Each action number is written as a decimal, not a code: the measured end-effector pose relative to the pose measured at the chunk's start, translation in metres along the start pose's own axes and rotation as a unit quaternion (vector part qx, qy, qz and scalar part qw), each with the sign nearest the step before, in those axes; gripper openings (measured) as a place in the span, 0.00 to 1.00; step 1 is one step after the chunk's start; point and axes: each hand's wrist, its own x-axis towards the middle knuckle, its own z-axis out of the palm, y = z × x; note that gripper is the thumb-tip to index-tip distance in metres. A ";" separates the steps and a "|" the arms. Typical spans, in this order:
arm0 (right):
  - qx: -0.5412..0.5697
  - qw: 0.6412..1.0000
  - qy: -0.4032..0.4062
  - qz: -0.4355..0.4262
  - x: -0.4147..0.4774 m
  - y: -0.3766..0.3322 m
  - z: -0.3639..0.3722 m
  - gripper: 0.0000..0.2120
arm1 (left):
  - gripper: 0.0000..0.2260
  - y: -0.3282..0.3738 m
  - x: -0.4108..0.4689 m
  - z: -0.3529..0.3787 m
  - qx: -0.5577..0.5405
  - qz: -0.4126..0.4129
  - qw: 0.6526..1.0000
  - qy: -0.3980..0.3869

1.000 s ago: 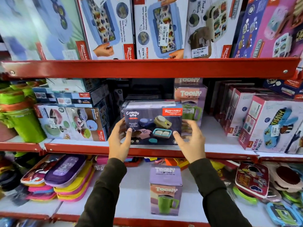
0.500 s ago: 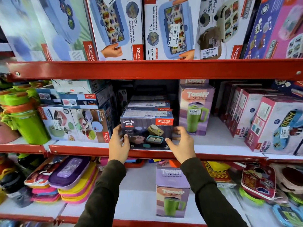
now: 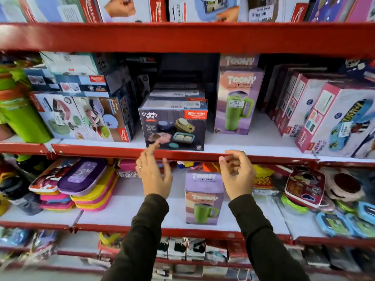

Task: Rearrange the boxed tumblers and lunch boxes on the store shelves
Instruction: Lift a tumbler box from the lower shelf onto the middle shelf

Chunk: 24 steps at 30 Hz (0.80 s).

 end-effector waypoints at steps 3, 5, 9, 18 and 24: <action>0.013 0.998 -0.018 0.057 -0.035 0.027 -0.009 0.03 | 0.20 -0.007 -0.048 0.018 -0.039 -0.021 0.995 -0.087; 0.006 0.989 -0.065 0.133 -0.058 0.051 -0.014 0.10 | 0.23 -0.015 -0.077 0.032 -0.074 -0.106 0.977 -0.171; -0.035 0.945 -0.203 0.255 -0.081 0.083 -0.013 0.22 | 0.33 -0.025 -0.108 0.052 -0.078 -0.256 0.897 -0.352; -0.025 0.955 -0.196 0.220 -0.089 0.085 -0.027 0.37 | 0.31 -0.025 -0.119 0.051 -0.130 -0.257 0.896 -0.339; -0.007 0.984 -0.137 0.114 -0.079 0.054 -0.062 0.39 | 0.32 0.005 -0.123 0.029 -0.179 -0.179 0.934 -0.251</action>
